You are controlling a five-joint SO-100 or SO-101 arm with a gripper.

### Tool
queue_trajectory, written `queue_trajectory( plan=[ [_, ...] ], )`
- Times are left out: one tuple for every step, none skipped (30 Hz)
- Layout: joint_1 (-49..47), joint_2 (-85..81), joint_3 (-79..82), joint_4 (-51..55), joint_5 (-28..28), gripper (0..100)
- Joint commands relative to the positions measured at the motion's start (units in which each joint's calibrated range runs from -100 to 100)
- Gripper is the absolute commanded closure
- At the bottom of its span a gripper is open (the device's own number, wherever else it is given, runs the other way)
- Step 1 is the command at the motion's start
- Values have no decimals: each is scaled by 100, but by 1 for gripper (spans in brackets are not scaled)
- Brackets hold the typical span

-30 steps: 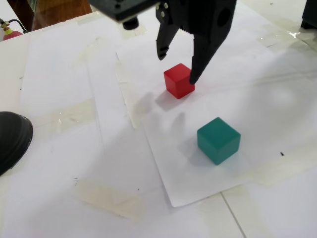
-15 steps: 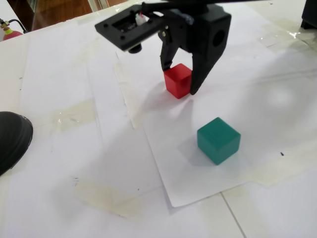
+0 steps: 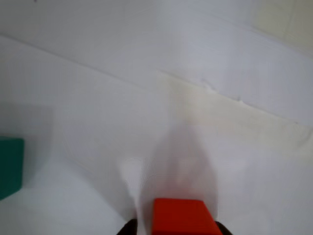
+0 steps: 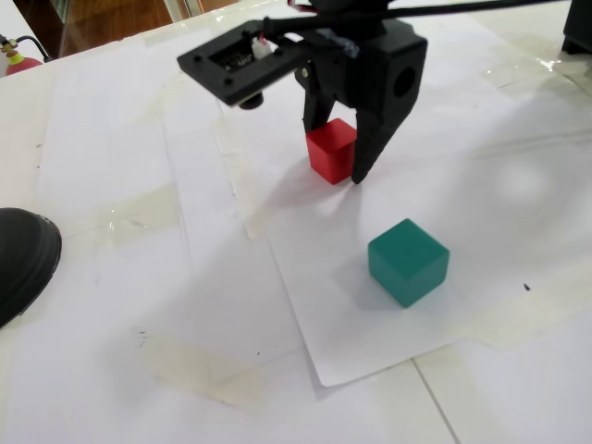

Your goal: Put the red cube on the top of the blue cube.

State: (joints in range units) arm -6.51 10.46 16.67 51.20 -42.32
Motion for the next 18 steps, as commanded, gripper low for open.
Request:
queue_trajectory(
  plan=[
    [106,-110,-2,-45,29,84],
    [106,-119,-2,-36,34,85],
    [113,-127,-2,-28,49,85],
    [121,-136,-2,-12,54,85],
    [136,-136,-2,13,59,86],
    [143,-144,-2,21,68,86],
    [143,-161,-2,29,78,86],
    [159,-170,-2,53,83,87],
    [159,-187,-2,70,93,88],
    [166,-196,-11,94,107,88],
    [174,-213,-38,135,117,88],
    [181,-239,-65,184,127,88],
    [181,-264,-74,225,137,88],
    [181,-299,-92,273,147,88],
    [189,-350,-120,331,156,88],
    [189,-410,-147,420,161,88],
    [189,-462,-183,510,161,88],
    [189,-531,-228,632,156,88]
  ],
)
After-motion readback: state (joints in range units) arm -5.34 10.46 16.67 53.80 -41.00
